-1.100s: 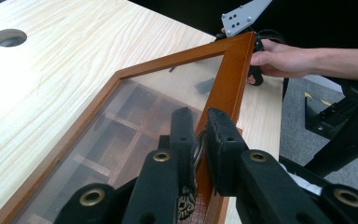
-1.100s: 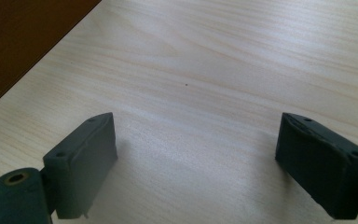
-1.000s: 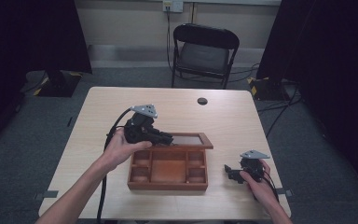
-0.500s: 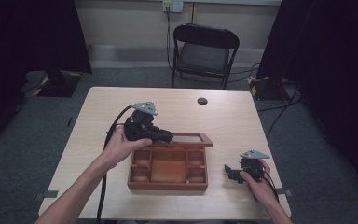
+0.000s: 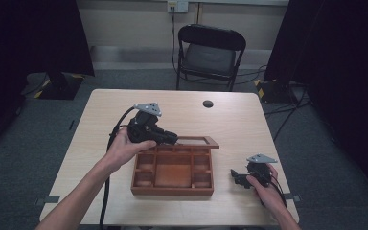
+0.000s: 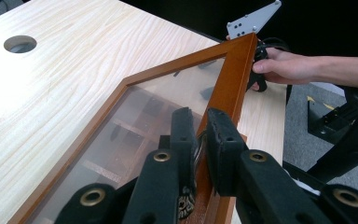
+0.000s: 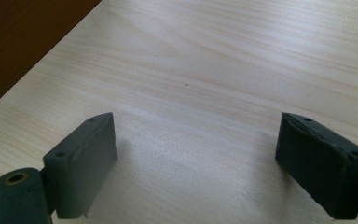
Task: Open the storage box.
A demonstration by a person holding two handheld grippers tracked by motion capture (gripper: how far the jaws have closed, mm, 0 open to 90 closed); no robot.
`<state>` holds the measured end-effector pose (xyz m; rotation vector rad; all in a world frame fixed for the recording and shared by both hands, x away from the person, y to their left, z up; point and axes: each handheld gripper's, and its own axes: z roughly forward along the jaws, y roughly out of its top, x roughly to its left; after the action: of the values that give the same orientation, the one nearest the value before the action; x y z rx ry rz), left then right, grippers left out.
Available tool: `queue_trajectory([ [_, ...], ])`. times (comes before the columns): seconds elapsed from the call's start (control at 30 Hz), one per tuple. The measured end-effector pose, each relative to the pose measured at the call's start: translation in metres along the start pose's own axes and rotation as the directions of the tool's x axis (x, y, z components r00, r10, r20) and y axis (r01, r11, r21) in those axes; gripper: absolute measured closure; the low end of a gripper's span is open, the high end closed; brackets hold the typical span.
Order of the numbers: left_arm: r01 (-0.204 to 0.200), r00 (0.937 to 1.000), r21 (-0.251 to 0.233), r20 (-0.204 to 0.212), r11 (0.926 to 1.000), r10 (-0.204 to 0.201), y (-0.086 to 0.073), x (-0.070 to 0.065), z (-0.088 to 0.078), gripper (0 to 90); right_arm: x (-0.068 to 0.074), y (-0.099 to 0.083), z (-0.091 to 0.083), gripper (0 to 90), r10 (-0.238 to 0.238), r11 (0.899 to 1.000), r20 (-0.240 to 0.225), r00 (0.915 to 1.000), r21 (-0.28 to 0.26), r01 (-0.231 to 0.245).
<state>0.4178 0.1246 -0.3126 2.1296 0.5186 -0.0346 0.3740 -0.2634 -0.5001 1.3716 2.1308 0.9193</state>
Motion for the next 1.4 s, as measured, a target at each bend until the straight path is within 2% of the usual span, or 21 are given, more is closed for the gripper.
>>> queue_trajectory([
  [0.93,0.015,0.9998,-0.024,-0.015,0.9996,-0.016,0.009,0.008,-0.004,82.2,0.000,0.000,0.000,11.4,0.000,1.000,-0.001,1.0000,0.000,0.000],
  [1.4,0.008,0.9997,-0.017,-0.024,0.9998,-0.008,0.012,0.010,-0.006,82.6,0.000,0.000,0.000,11.5,0.000,1.000,-0.001,1.0000,0.000,0.000],
])
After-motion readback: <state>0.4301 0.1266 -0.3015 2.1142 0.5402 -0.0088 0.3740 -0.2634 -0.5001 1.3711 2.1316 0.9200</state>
